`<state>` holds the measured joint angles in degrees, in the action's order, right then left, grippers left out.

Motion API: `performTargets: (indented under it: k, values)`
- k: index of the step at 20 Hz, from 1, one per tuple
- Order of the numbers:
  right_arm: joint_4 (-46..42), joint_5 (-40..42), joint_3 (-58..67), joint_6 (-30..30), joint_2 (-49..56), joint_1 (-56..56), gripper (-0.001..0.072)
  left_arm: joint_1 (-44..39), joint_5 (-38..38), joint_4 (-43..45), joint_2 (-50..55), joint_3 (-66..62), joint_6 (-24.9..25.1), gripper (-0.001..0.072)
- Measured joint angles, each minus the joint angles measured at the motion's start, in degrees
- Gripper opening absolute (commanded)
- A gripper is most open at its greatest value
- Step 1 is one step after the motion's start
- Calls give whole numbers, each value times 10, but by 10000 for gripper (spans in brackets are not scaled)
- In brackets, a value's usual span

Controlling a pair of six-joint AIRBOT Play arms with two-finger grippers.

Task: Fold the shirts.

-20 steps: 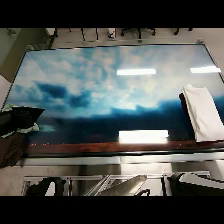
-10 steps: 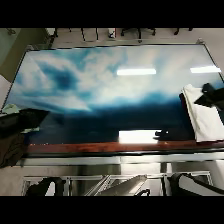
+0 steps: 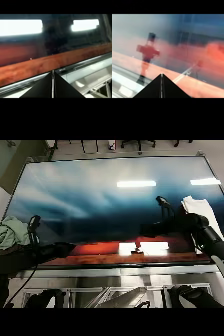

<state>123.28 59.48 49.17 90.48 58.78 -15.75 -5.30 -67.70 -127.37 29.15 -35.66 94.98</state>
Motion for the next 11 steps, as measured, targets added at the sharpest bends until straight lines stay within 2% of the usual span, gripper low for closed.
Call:
performTargets:
  k: [4, 11]
  values:
    - [12, -11, -14, -7, -4, -44, 21, -30, 21, 0, -2, 18, 0, 16]
    - [17, -7, -18, -9, -6, -57, 21, -42, 40, 2, -3, 24, -1, 16]
